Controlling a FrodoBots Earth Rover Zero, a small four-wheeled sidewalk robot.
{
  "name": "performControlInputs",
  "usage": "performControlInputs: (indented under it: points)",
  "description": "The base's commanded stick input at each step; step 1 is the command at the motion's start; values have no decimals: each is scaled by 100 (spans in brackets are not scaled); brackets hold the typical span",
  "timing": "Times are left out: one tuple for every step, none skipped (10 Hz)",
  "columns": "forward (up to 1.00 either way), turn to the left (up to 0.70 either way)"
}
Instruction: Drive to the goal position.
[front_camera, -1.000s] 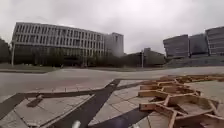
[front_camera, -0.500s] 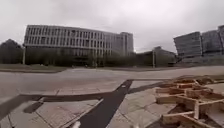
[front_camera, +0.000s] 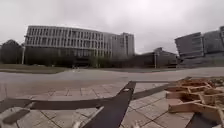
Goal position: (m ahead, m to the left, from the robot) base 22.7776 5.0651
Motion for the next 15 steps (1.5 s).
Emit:
performControlInputs:
  points:
    - [5, 0]
    - [5, 0]
    - [5, 0]
    - [5, 0]
    - [5, 0]
    - [5, 0]
    - [5, 0]
    - [5, 0]
    - [5, 0]
    - [5, 0]
    - [5, 0]
    - [5, 0]
    - [5, 0]
    - [5, 0]
    - [5, 0]
